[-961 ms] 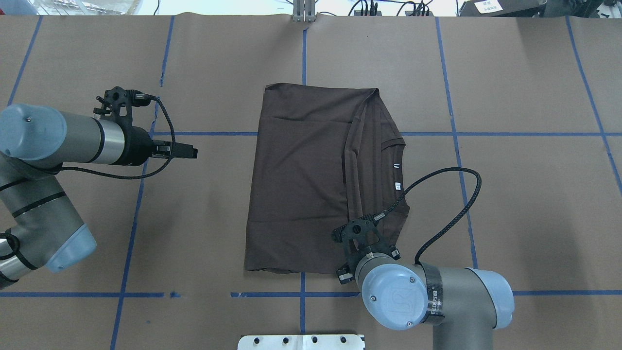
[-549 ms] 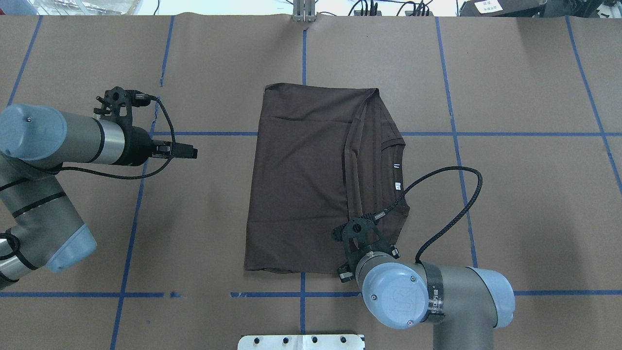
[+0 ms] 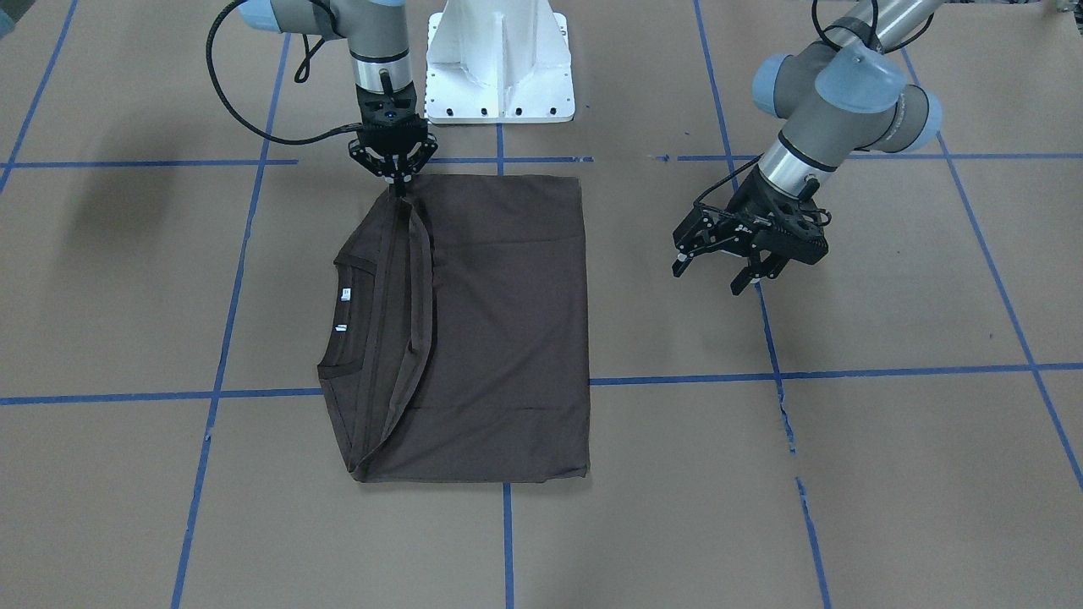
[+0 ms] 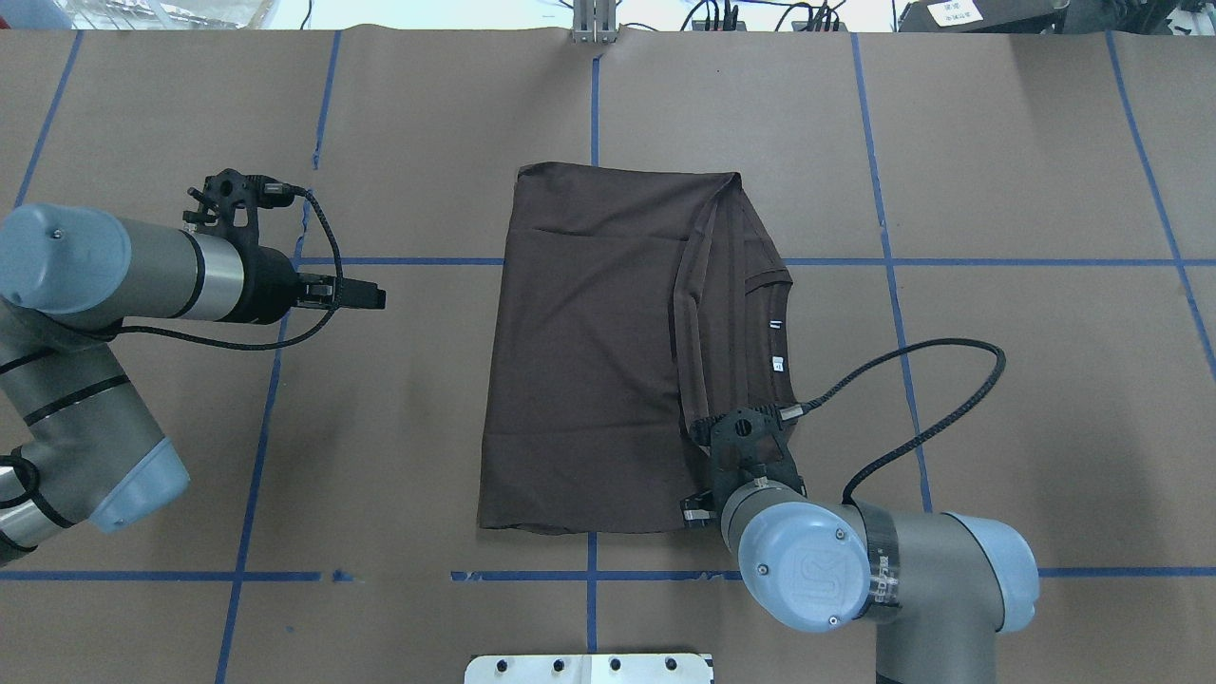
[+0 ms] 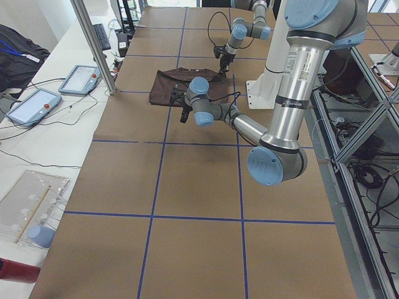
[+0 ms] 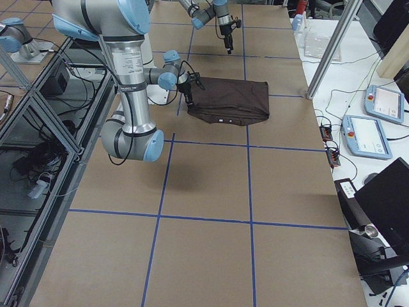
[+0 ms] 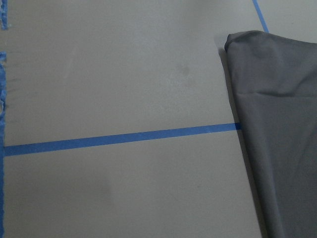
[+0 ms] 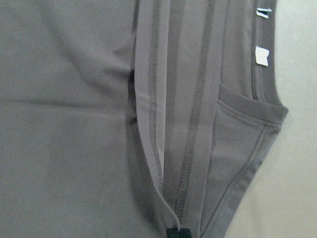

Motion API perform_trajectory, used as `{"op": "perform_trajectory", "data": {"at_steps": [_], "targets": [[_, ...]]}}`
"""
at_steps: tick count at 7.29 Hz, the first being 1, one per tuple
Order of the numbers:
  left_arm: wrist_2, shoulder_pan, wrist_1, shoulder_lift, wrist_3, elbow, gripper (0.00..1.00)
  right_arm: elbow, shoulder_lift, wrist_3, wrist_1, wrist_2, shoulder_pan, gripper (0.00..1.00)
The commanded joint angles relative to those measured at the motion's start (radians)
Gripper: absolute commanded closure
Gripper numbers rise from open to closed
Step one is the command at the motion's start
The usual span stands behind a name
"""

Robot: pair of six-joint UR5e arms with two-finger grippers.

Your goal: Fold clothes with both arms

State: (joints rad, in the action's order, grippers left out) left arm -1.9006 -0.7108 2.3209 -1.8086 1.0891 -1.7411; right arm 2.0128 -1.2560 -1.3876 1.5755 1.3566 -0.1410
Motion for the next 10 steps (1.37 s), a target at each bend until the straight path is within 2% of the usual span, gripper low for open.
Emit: {"op": "perform_trajectory", "data": {"at_steps": [1,2,3,4,6,7,8,9,10], "targets": [[0.0,0.001,0.0,0.0,0.0,0.0,0.0,0.012,-0.032,-0.13,-0.002,-0.039,0.037,0.95],[0.0,0.001,0.0,0.0,0.0,0.0,0.0,0.02,-0.037,-0.224,-0.002,-0.069,0.055,0.9],[0.0,0.001,0.0,0.0,0.0,0.0,0.0,0.026,-0.043,-0.226,-0.002,-0.082,0.066,0.52],[0.0,0.001,0.0,0.0,0.0,0.0,0.0,0.024,-0.033,-0.219,-0.002,-0.076,0.076,0.01],[-0.003,0.001,-0.002,-0.005,0.0,-0.003,0.0,0.14,-0.037,-0.112,-0.017,-0.016,0.014,0.0],[-0.005,0.016,-0.003,-0.006,0.005,-0.015,0.0,0.15,-0.052,-0.1,-0.123,0.051,-0.033,0.0],[-0.003,0.042,-0.003,-0.008,0.006,-0.037,0.0,0.155,-0.131,-0.097,-0.278,0.09,-0.064,0.0],[0.005,0.083,-0.005,-0.006,0.097,-0.075,0.0,0.159,-0.24,-0.097,-0.407,0.113,-0.087,0.0],[0.084,0.182,-0.005,-0.009,0.261,-0.102,0.0,0.161,-0.329,-0.097,-0.516,0.111,-0.11,0.0]]}}
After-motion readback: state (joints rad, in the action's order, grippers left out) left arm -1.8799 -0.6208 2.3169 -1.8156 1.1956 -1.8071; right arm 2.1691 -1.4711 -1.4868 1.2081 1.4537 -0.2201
